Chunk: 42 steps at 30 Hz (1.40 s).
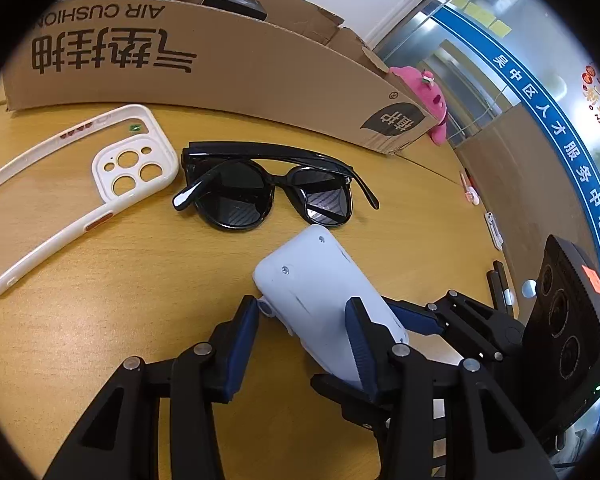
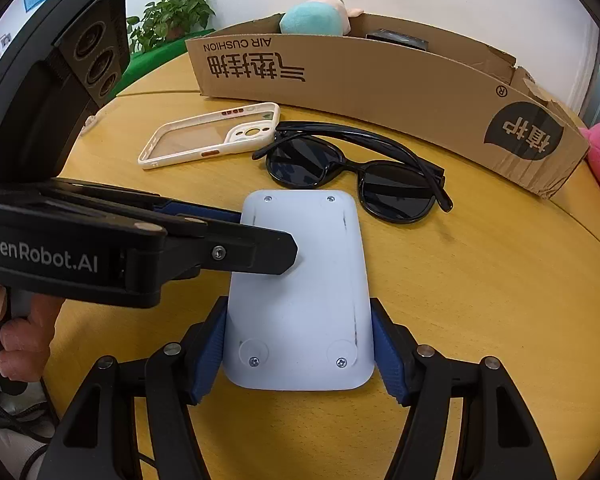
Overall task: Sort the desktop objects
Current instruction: 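Lift the power bank with the right gripper and carry it over the box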
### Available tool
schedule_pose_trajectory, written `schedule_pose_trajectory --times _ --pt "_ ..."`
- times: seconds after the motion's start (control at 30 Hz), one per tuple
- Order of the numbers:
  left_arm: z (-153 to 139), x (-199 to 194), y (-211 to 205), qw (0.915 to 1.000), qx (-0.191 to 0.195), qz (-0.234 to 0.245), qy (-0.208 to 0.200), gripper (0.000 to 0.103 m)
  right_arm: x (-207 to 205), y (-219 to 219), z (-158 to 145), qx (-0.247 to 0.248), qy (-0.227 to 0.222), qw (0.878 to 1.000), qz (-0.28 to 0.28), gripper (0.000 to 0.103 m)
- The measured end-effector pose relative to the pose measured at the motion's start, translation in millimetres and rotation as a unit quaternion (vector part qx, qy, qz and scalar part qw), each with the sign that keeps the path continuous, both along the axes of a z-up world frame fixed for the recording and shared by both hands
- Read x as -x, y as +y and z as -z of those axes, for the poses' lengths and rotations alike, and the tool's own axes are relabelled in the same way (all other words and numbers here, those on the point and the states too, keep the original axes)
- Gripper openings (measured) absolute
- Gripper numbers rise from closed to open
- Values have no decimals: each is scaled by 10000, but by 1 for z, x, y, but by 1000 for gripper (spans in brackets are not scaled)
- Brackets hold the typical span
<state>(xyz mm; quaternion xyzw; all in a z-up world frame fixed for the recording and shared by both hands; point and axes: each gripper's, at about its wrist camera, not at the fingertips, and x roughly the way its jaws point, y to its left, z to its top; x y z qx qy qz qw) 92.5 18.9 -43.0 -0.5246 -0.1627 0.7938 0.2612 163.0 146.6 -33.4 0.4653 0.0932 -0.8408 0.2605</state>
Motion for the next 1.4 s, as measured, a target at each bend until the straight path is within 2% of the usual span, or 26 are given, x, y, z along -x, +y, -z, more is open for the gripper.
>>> schedule_pose_trajectory --times 0.1,0.23,0.3,0.33,0.4,0.6,0.73,0.83,0.97,1.17,1.27,1.4 --pt "7 3 -9 9983 -373 -256 -364 43 -1 0 0 5 -15 10000 18 70" --pt "11 3 -10 9947 -617 -249 -780 44 1 4 -1 192 -73 9996 210 70" --pt "17 2 -8 9911 -897 -215 -964 43 2 11 -1 479 -146 9980 374 70" --pt "20 3 -7 9894 -1019 -188 -1021 37 3 15 -1 669 -213 9965 460 70" --pt "22 3 -3 9888 -1123 -160 -966 29 4 15 -2 789 -291 9956 409 70" --pt "12 0 4 9940 -855 35 -685 28 2 14 -5 660 -222 9967 410 70" --pt "-5 1 8 9966 -708 146 -389 27 1 17 -15 597 -7 9974 399 70" --pt "-27 9 14 9974 -666 257 -38 27 4 18 -33 573 312 9970 404 70" --pt "-73 28 18 9957 -485 519 587 26 18 25 -68 606 790 9940 447 70" --pt "-163 66 35 9821 -264 914 1624 27 55 32 -146 708 1748 9802 597 70" --pt "-199 86 45 9742 -84 1111 1963 27 75 41 -179 725 2073 9733 670 70" --pt "-235 123 56 9678 -145 1191 2214 26 109 49 -219 720 2407 9651 742 70"
